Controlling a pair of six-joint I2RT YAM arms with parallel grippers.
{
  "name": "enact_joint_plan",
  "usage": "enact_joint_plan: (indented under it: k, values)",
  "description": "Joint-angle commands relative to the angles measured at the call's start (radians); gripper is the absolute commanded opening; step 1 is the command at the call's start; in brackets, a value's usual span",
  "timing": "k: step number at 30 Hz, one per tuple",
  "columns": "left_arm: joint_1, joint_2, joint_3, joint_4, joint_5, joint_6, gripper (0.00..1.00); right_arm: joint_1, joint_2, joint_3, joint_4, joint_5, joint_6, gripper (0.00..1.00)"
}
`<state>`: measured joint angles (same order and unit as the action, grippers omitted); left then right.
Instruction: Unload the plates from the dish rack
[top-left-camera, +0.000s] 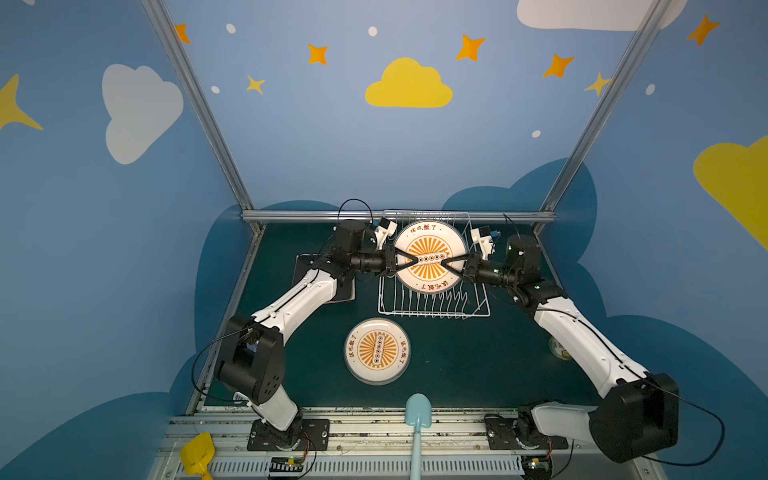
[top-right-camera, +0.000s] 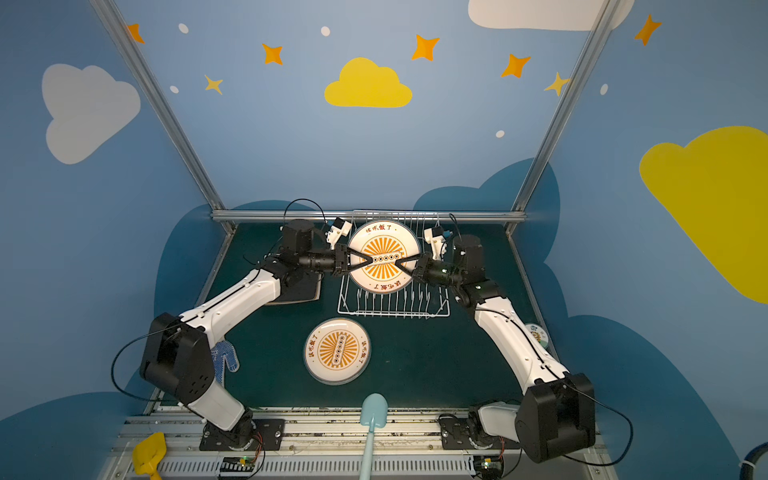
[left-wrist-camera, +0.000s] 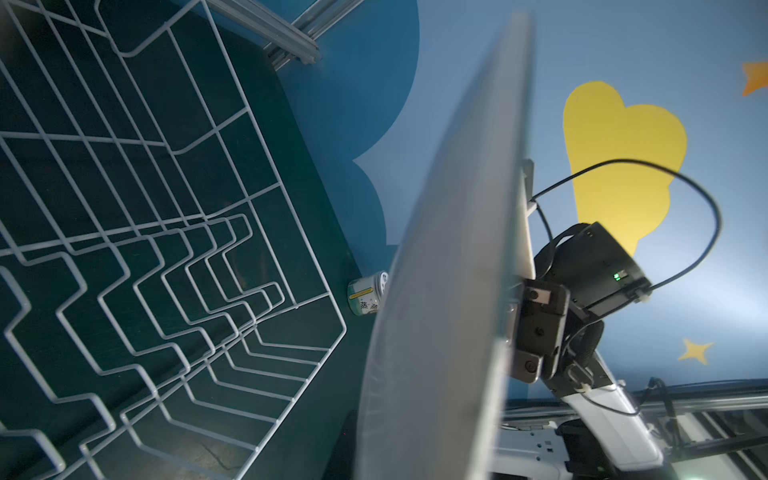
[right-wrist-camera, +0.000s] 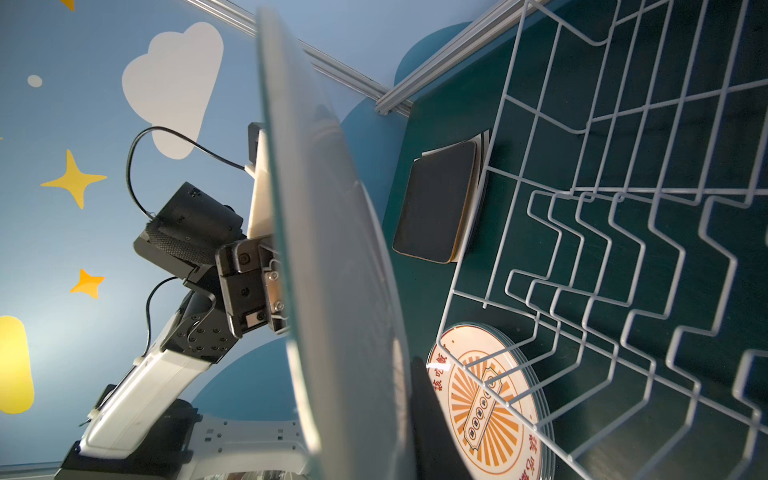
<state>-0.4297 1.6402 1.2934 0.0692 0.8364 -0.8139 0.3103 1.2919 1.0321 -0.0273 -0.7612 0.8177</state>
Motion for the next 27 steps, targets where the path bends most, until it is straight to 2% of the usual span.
enact_joint_plan:
  k: [1, 5, 8, 12, 13, 14, 16, 20, 27]
  values:
    - [-0.013, -0.029, -0.014, 0.068, -0.002, -0.007, 0.06, 0.013, 0.009, 0.005, 0.037, -0.007, -0.002, 0.13]
    - [-0.011, -0.029, -0.016, 0.079, -0.005, -0.021, 0.03, 0.012, 0.012, 0.012, 0.026, -0.011, -0.006, 0.25]
    - [-0.009, -0.042, -0.017, 0.057, -0.011, -0.012, 0.03, 0.007, 0.005, 0.026, -0.01, -0.006, -0.044, 0.4]
    - [0.006, -0.089, -0.026, -0.001, -0.03, 0.012, 0.03, 0.003, -0.024, 0.086, -0.157, 0.046, -0.213, 0.66]
    - [0.013, -0.103, -0.03, -0.023, -0.039, 0.017, 0.03, 0.003, -0.034, 0.099, -0.19, 0.061, -0.26, 0.8]
    - [0.019, -0.118, -0.036, -0.038, -0.045, 0.021, 0.03, 0.003, -0.043, 0.107, -0.216, 0.074, -0.303, 0.86]
    - [0.032, -0.158, -0.052, -0.08, -0.064, 0.028, 0.03, 0.004, -0.07, 0.11, -0.244, 0.09, -0.388, 0.89]
    - [0.053, -0.256, -0.111, -0.168, -0.11, 0.037, 0.03, 0.011, -0.139, 0.067, -0.242, 0.131, -0.523, 0.89]
    - [0.088, -0.454, -0.191, -0.471, -0.192, 0.12, 0.03, 0.036, -0.265, 0.015, -0.325, 0.23, -0.776, 0.89]
